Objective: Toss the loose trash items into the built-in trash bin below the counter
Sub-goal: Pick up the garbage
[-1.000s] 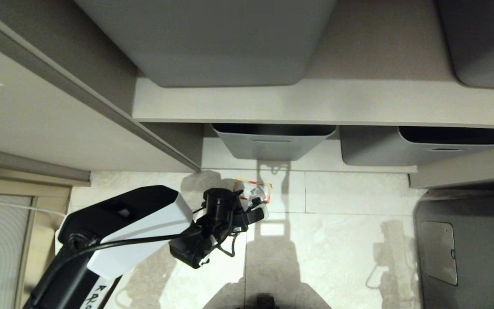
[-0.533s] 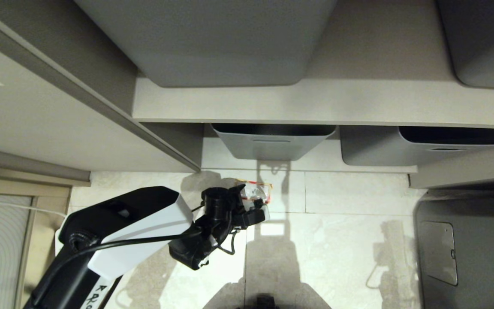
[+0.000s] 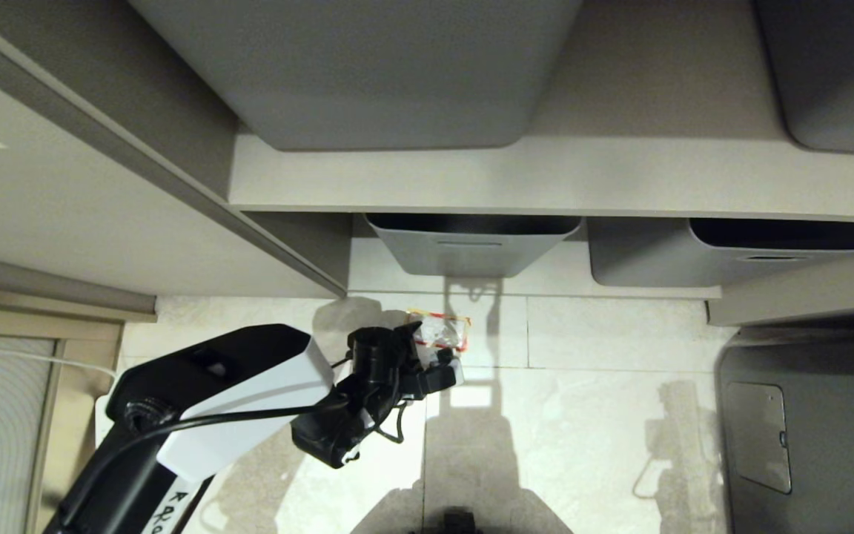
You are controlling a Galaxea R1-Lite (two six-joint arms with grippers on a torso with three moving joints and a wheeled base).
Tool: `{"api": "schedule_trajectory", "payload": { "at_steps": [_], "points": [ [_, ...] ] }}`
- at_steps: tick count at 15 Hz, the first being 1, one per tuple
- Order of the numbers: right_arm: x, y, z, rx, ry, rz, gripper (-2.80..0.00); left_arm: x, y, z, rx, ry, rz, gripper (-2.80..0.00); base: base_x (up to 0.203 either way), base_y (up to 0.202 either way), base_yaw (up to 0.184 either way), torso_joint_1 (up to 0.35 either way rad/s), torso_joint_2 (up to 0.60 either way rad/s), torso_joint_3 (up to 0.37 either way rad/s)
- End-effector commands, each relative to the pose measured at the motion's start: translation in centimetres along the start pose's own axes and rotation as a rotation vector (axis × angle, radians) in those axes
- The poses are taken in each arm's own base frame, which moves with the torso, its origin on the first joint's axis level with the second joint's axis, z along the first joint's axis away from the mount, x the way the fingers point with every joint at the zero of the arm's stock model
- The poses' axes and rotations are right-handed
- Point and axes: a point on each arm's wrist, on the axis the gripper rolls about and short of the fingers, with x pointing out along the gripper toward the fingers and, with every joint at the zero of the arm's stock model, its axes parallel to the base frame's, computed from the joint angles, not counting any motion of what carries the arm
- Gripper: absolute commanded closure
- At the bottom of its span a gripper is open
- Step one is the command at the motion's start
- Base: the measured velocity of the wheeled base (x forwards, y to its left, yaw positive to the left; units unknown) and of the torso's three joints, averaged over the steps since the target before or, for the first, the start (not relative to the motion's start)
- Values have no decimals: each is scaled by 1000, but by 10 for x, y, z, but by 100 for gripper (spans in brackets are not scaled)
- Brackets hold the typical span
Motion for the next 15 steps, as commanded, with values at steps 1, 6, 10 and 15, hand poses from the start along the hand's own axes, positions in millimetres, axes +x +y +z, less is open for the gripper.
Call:
{"api": "schedule_trajectory", "payload": {
  "at_steps": [1, 6, 10, 15],
  "points": [
    [0, 0, 0, 0, -2, 1, 0, 1, -2, -1, 10, 1, 3, -280, 0, 0, 0, 0, 0, 0],
    [0, 0, 0, 0, -2, 2, 0, 0, 2, 1, 34, -20, 43, -280, 0, 0, 0, 0, 0, 0],
    [0, 0, 0, 0, -2, 3, 0, -4, -4, -1, 95, -54, 2, -280, 0, 0, 0, 0, 0, 0],
    [0, 0, 0, 0, -1, 1, 0, 2, -3, 8, 170, -75, 31, -280, 0, 0, 0, 0, 0, 0]
  ]
}}
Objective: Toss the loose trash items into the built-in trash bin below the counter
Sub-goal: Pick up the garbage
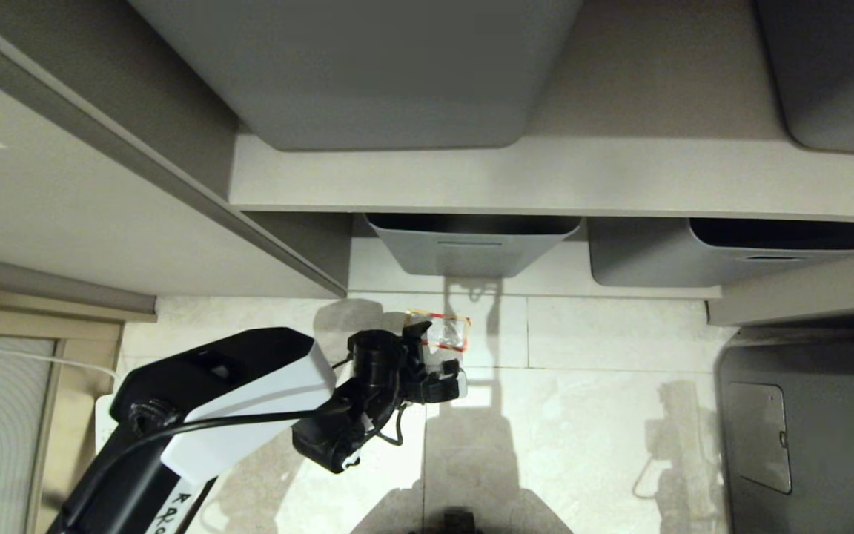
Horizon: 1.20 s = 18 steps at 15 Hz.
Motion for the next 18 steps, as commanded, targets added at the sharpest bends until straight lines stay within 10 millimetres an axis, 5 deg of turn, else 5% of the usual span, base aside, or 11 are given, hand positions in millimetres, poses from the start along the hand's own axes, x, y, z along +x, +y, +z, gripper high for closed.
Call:
{"api": "schedule_trajectory", "payload": {
  "at_steps": [1, 18],
  "points": [
    [0, 0, 0, -1, -2, 1, 0, 4, -1, 7, 37, -15, 15, -280, 0, 0, 0, 0, 0, 0],
    [0, 0, 0, -1, -2, 1, 0, 0, -12, -2, 207, 3, 38, -280, 0, 0, 0, 0, 0, 0]
  ]
}}
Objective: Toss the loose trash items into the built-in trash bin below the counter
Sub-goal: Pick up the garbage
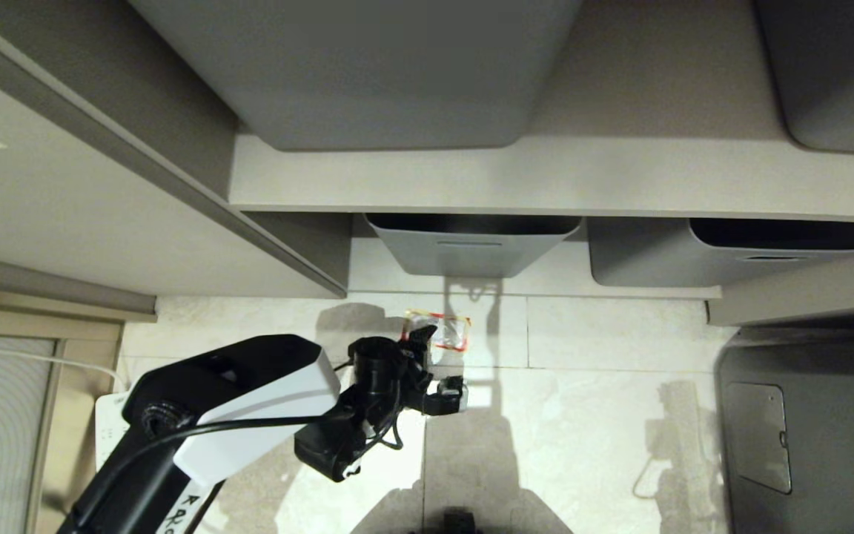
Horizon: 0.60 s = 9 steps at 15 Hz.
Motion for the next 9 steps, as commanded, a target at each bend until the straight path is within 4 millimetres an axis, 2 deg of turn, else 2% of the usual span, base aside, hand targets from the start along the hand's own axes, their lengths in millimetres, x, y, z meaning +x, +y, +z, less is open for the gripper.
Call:
{"api": "schedule_trajectory", "payload": {
  "at_steps": [1, 9],
  "points": [
    [0, 0, 0, -1, 0, 1, 0, 1, 0, -2, 50, 9, 31, -280, 0, 0, 0, 0, 0, 0],
    [0, 0, 0, -1, -1, 1, 0, 3, -10, -3, 83, 8, 15, -280, 0, 0, 0, 0, 0, 0]
  ]
}}
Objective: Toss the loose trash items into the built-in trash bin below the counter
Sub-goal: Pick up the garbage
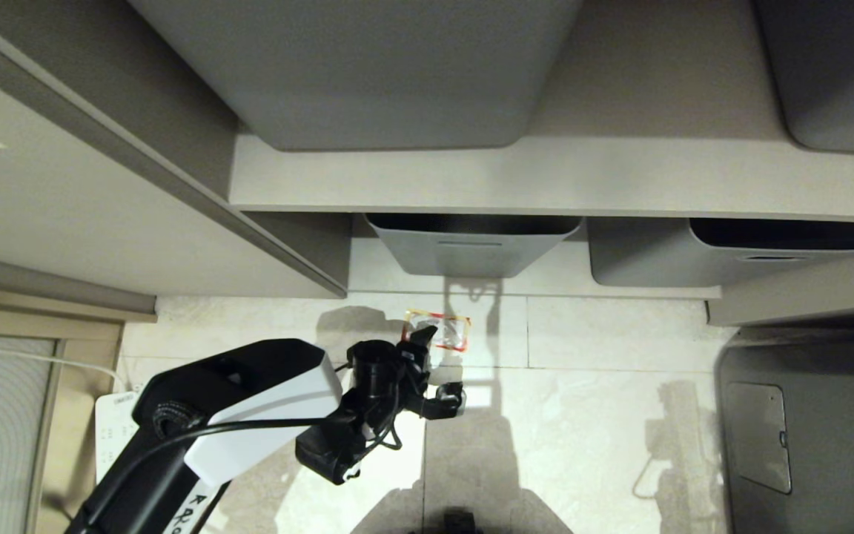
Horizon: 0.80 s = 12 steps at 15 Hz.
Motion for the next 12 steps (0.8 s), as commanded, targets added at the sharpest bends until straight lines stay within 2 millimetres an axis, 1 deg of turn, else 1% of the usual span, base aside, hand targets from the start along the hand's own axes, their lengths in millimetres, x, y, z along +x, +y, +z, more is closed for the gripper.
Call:
{"api": "schedule_trajectory", "payload": {
  "at_steps": [1, 6, 7, 8, 10, 12],
  "points": [
    [0, 0, 0, -1, -2, 1, 0, 0, -6, 0, 10, 1, -9, -280, 0, 0, 0, 0, 0, 0],
    [0, 0, 0, -1, 0, 1, 0, 1, -11, 1, 10, 1, -19, -280, 0, 0, 0, 0, 0, 0],
    [0, 0, 0, -1, -2, 1, 0, 2, -10, 1, 9, 2, -11, -280, 0, 0, 0, 0, 0, 0],
    [0, 0, 0, -1, -1, 1, 0, 4, -2, -1, 11, 10, 13, -280, 0, 0, 0, 0, 0, 0],
    [0, 0, 0, -1, -2, 1, 0, 5, 10, -11, 59, 35, 38, -280, 0, 0, 0, 0, 0, 0],
    [0, 0, 0, -1, -1, 1, 0, 6, 10, -18, 59, 47, 41, -280, 0, 0, 0, 0, 0, 0]
  ]
}}
